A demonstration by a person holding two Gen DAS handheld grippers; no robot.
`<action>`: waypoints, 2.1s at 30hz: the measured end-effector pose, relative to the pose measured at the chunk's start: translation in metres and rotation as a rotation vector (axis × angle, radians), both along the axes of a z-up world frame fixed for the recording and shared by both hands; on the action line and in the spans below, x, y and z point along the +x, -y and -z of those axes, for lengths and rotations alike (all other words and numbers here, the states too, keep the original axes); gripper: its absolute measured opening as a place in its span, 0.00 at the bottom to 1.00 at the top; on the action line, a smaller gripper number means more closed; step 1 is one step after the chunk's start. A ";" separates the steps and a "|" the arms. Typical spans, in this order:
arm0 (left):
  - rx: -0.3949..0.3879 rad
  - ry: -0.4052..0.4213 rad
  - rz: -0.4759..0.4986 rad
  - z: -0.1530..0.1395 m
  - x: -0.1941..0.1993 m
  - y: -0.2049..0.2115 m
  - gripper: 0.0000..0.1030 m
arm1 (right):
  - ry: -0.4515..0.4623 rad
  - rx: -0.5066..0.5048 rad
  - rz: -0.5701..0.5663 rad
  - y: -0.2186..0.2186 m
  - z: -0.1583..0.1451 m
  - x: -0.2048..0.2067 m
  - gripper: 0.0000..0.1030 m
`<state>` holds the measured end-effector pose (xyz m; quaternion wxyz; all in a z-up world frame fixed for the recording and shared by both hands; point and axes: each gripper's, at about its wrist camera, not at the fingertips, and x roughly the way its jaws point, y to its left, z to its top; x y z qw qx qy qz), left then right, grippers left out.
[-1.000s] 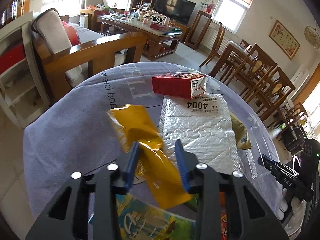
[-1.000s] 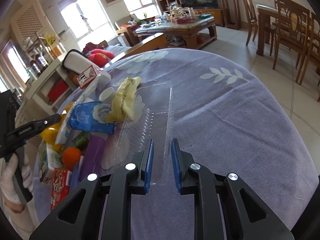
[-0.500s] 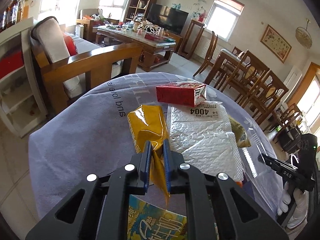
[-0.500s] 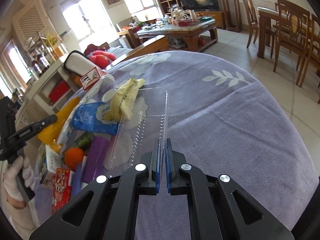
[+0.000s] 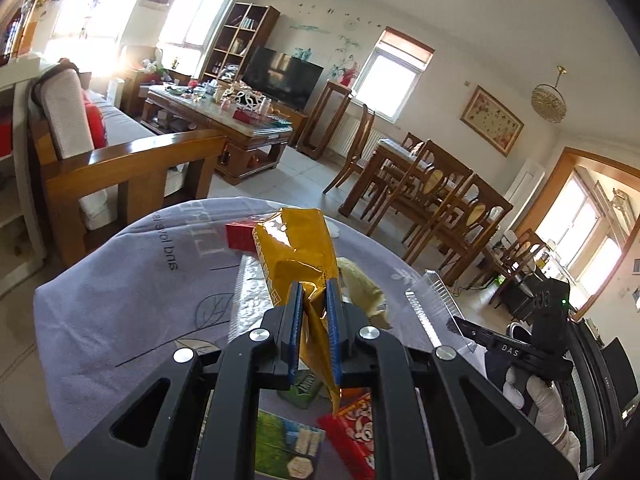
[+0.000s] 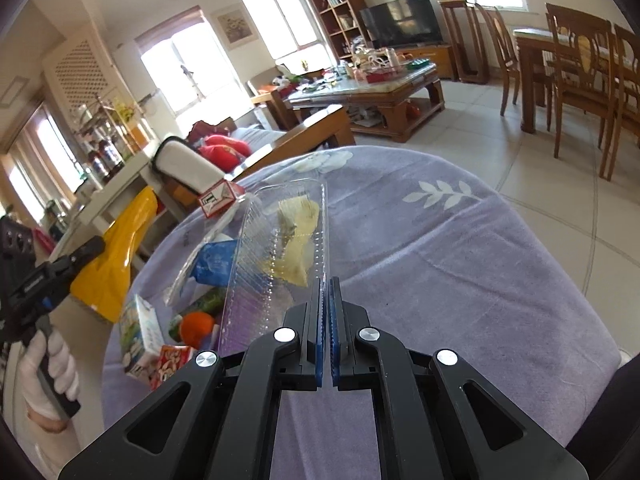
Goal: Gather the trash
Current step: 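Carry both items to the black bin and open both tools to drop them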
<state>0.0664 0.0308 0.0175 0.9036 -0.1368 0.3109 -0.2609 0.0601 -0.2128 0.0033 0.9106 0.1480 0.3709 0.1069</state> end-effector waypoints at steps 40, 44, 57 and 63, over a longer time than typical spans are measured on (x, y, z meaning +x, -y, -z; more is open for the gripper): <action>0.041 -0.079 0.890 0.055 -0.099 0.473 0.12 | -0.138 -0.129 0.608 0.347 0.023 -0.299 0.04; 0.120 -0.077 0.900 0.070 -0.107 0.493 0.12 | -0.195 -0.179 0.596 0.347 0.037 -0.295 0.04; 0.275 -0.076 0.904 0.087 -0.124 0.509 0.15 | -0.259 -0.184 0.558 0.345 0.065 -0.273 0.04; 0.297 -0.074 0.897 0.085 -0.129 0.508 0.16 | -0.245 -0.214 0.565 0.337 0.062 -0.272 0.43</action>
